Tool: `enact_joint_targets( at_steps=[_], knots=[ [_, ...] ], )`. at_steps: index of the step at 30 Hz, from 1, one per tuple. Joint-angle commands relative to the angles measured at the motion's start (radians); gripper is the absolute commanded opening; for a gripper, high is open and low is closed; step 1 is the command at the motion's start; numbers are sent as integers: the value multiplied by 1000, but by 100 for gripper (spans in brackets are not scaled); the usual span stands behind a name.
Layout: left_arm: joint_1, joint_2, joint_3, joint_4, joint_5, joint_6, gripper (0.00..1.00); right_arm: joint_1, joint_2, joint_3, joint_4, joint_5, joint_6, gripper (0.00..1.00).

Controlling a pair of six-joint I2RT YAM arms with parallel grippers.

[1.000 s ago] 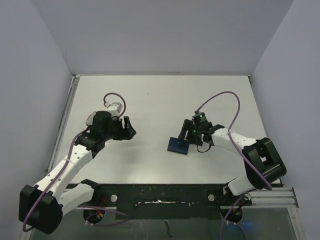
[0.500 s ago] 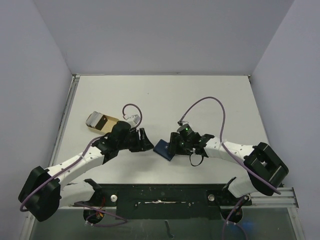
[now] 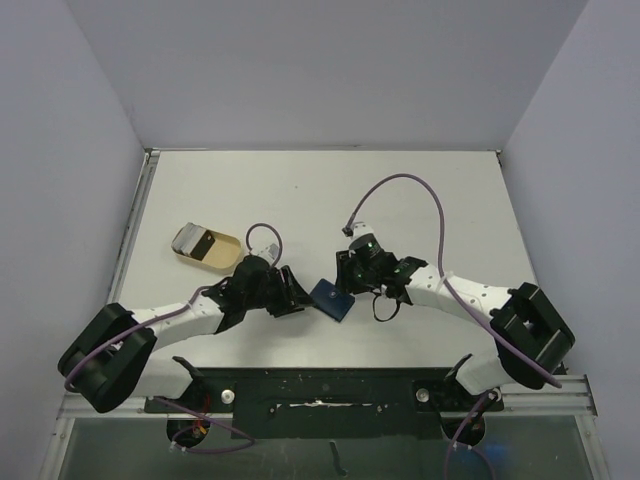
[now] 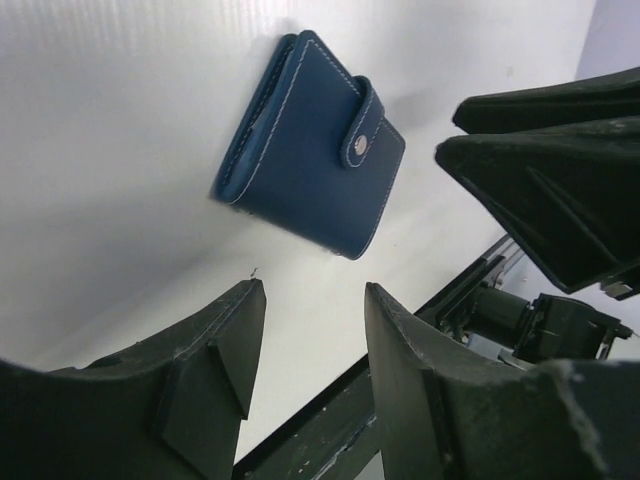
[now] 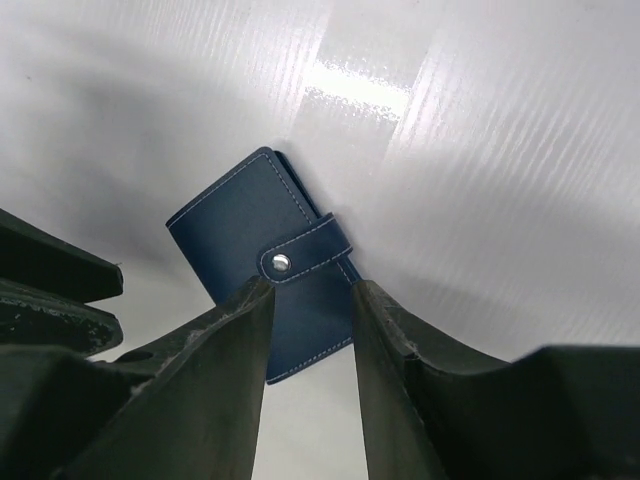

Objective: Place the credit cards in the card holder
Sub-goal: Open the card holder at the center of the board.

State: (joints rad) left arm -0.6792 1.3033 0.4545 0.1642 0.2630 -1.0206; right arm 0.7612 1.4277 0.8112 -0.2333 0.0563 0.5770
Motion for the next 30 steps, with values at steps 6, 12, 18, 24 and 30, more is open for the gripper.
enact_joint_targets(
  at_steps=[6,12,18,24,30],
  knots=[
    [40,50,-33,214,61,-103,42,26,85,74,63,-26,-49,37],
    [78,30,-79,240,67,-114,41,60,134,106,40,-6,-48,36],
    [93,9,-89,220,56,-97,41,94,213,147,-13,83,-51,37],
    [96,-7,-87,199,55,-85,41,121,266,153,-23,116,-64,38],
    [95,-28,-76,164,35,-69,42,167,267,175,-70,199,-56,26]
  ],
)
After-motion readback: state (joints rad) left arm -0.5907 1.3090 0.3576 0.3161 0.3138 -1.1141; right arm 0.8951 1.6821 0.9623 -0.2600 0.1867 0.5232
